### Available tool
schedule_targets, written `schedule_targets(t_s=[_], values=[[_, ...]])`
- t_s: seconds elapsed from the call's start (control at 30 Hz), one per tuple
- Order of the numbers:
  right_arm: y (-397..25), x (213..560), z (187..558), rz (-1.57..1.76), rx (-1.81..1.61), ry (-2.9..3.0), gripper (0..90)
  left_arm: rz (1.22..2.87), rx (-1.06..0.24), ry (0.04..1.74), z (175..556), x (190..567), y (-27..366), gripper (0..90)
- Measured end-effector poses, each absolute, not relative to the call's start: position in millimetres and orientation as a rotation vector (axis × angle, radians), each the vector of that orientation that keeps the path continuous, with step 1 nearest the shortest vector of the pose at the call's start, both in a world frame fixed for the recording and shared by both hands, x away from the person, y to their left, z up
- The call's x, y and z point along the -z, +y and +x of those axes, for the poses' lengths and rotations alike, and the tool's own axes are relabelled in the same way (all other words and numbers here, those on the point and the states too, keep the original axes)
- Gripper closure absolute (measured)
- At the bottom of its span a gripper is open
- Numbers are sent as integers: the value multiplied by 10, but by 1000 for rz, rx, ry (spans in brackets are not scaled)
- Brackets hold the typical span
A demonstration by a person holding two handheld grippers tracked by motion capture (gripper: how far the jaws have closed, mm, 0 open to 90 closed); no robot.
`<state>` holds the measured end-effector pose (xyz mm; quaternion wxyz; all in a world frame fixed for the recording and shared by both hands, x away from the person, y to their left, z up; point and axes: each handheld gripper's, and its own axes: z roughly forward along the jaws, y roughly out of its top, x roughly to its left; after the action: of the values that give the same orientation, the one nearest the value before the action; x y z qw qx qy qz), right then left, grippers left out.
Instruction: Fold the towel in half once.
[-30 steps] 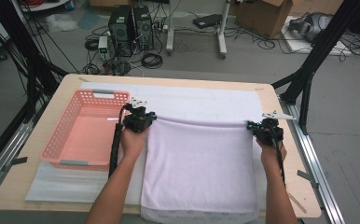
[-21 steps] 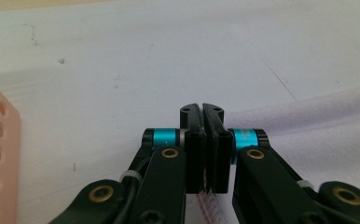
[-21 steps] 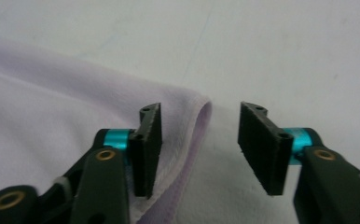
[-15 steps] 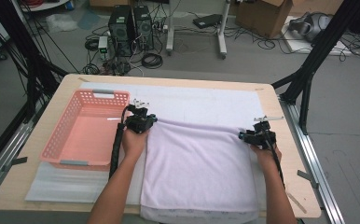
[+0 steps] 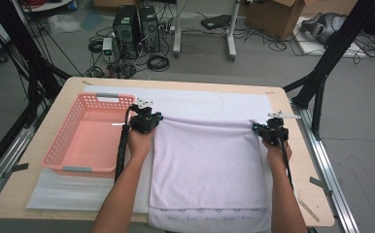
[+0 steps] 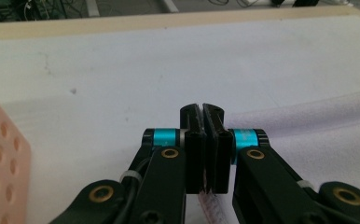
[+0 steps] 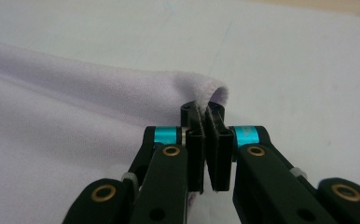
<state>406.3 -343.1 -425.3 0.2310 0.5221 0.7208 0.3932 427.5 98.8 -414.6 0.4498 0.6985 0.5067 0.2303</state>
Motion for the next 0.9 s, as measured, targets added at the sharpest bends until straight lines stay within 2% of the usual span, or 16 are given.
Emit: schedule_targets(t_s=[0.3,0.57,0.6,0.67,0.77,0.9], values=[[-3339,3981,4322,1384,-1089,1919,871,1673,-590,1223,4537,3902,1076,871],[-3279,4027,4472,1404,-1071,1909,856,1709,-553,1240,4637,3966,1070,858],[-3273,4046,4479,1415,-1072,1913,842,1712,-542,1248,4636,3995,1061,838],[-3252,4086,4489,1436,-1064,1915,727,1692,-527,1268,4626,4025,1056,709],[-3239,4092,4469,1439,-1067,1917,665,1681,-501,1275,4600,4035,1048,555],[-3236,4048,4386,1421,-1064,1935,628,1684,-458,1258,4515,4031,1025,504]])
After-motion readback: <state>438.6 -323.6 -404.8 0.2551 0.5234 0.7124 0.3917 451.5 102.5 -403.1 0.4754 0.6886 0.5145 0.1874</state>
